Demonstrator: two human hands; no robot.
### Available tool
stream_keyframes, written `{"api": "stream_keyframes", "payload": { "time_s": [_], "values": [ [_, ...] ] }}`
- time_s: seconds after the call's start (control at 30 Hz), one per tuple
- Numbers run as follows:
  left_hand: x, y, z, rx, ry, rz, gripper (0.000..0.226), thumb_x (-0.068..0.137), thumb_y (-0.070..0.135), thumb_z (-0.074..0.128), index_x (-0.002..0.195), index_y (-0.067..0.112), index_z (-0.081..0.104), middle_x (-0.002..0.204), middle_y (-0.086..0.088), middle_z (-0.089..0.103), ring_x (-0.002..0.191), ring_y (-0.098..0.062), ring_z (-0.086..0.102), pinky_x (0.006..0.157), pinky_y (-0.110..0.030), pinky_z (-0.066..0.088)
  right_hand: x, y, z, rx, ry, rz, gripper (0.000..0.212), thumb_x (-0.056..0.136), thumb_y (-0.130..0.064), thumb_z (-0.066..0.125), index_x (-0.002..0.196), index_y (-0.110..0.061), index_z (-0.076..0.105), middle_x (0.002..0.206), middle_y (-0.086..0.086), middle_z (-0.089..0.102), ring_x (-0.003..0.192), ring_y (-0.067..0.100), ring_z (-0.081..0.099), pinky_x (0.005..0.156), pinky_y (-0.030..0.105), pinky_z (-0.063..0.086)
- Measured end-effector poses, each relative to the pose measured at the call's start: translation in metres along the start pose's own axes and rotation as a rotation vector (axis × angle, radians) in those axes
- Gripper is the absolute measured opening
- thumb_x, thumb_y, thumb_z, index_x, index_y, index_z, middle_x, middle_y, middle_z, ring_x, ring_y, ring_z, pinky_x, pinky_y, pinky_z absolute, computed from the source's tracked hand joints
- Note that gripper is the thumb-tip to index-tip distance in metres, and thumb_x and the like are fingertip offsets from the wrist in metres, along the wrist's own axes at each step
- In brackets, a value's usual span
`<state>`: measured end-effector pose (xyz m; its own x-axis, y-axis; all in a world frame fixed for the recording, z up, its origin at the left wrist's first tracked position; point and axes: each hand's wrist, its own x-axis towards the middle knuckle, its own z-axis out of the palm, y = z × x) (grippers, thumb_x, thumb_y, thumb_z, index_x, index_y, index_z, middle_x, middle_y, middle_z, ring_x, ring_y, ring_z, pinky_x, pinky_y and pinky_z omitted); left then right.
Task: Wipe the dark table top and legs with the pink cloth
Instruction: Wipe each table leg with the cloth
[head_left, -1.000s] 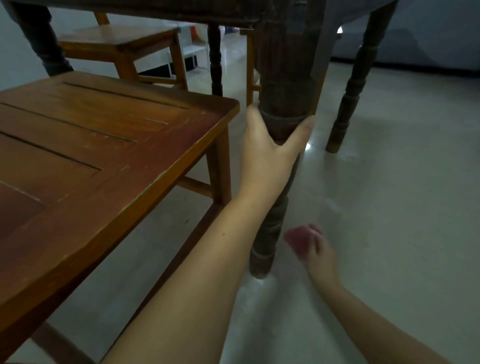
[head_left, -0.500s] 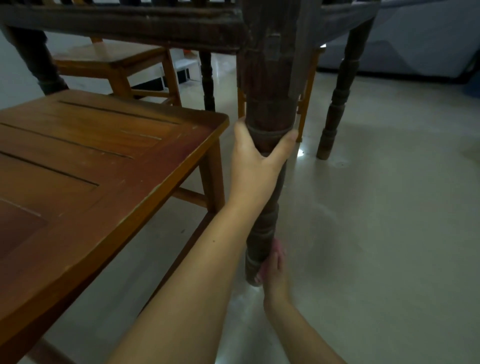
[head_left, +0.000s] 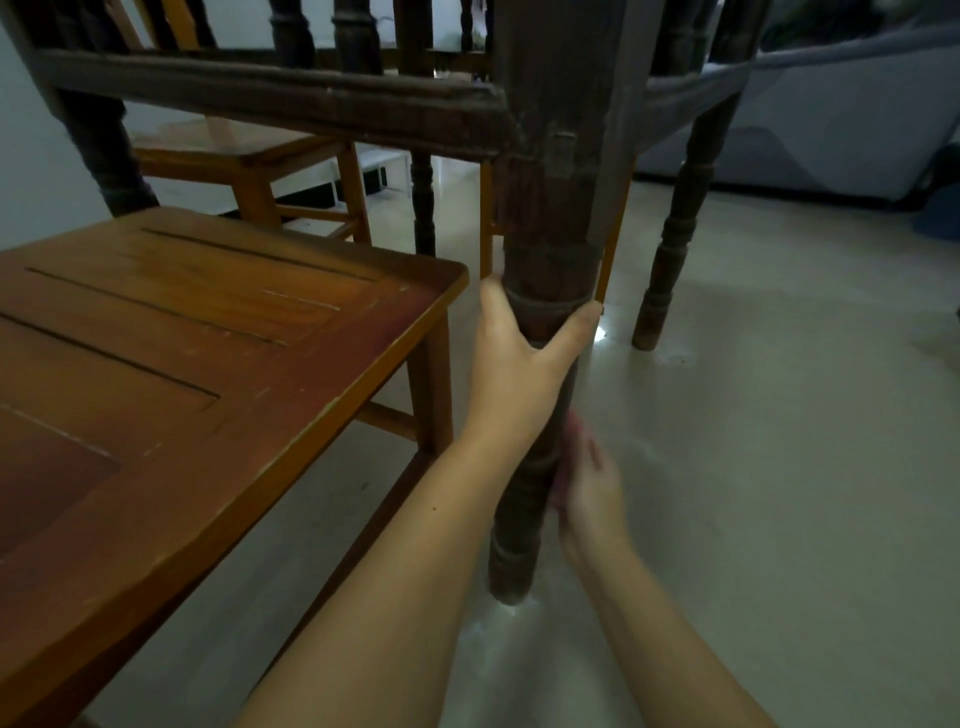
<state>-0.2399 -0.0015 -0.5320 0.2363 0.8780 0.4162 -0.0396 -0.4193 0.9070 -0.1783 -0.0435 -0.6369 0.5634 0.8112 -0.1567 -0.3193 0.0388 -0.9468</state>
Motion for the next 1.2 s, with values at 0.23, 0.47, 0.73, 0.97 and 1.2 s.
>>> {"api": "stream_keyframes", "payload": {
  "time_s": [0.23,0.47,0.73,0.97,1.2],
  "values": [
    [-0.004,0.001,0.002,0.0,0.03,-0.024,0.045,0.08,0.027,0.067,0.11,0.033,0.034,0.1,0.019,0.048,0.089,0.015,0.047,0.067,0.005,0.037,0.017,-0.061,0.02,-0.02,-0.087,-0.275,0.028,0.101,-0.03,0.035,0.117,-0.028,0.059,0.116,0.0,0.065,0.108,0.014,0.062,0.095,0.037,0.048],
    [-0.003,0.006,0.001,-0.01,-0.029,-0.044,0.044,0.082,0.025,0.066,0.109,0.032,0.031,0.093,0.029,0.041,0.075,0.034,0.038,0.063,0.009,0.032,-0.021,0.037,0.0,-0.172,0.091,-0.24,0.035,0.102,-0.027,0.03,0.114,-0.05,0.054,0.142,-0.002,0.047,0.127,0.029,0.048,0.1,0.044,0.048],
    [-0.003,0.005,0.001,-0.014,-0.005,-0.038,0.042,0.081,0.023,0.067,0.107,0.027,0.034,0.086,0.019,0.049,0.071,0.022,0.051,0.06,0.001,0.04,-0.046,0.016,0.033,0.102,0.02,-0.446,0.04,0.104,-0.033,0.031,0.144,-0.037,0.033,0.147,-0.009,0.043,0.135,0.009,0.04,0.109,0.034,0.039],
    [0.0,0.003,-0.001,0.002,-0.016,-0.062,0.051,0.082,0.028,0.066,0.123,0.018,0.038,0.108,0.009,0.05,0.084,0.011,0.046,0.062,-0.001,0.036,-0.049,0.075,0.006,-0.141,0.251,0.01,0.05,0.096,-0.043,0.041,0.138,-0.017,0.043,0.136,0.014,0.052,0.123,0.027,0.051,0.093,0.028,0.041],
    [-0.002,0.002,-0.001,0.003,-0.015,-0.05,0.052,0.082,0.026,0.066,0.124,0.019,0.036,0.095,0.021,0.045,0.077,0.019,0.046,0.062,0.001,0.039,-0.047,0.023,0.019,-0.158,0.225,-0.518,0.038,0.103,-0.02,0.031,0.138,-0.023,0.045,0.14,0.0,0.049,0.128,0.003,0.044,0.107,0.02,0.038]
  ]
}}
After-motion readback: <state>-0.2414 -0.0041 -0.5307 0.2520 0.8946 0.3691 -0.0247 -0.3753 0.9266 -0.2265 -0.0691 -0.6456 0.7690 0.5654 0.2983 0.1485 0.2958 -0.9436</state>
